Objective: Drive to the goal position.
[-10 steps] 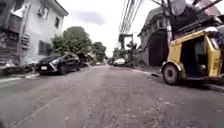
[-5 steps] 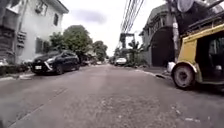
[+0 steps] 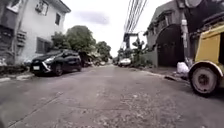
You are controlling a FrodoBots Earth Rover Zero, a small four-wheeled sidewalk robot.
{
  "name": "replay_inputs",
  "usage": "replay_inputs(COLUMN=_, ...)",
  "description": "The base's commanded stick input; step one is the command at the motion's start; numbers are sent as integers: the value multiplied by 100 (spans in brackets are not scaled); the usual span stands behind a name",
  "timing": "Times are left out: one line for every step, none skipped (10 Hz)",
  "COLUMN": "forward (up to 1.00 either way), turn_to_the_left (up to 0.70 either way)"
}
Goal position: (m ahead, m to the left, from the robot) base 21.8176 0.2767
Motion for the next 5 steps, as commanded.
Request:
replay_inputs(forward=100, turn_to_the_left=0)
replay_inputs(forward=100, turn_to_the_left=0)
replay_inputs(forward=100, turn_to_the_left=0)
replay_inputs(forward=100, turn_to_the_left=0)
replay_inputs(forward=100, turn_to_the_left=0)
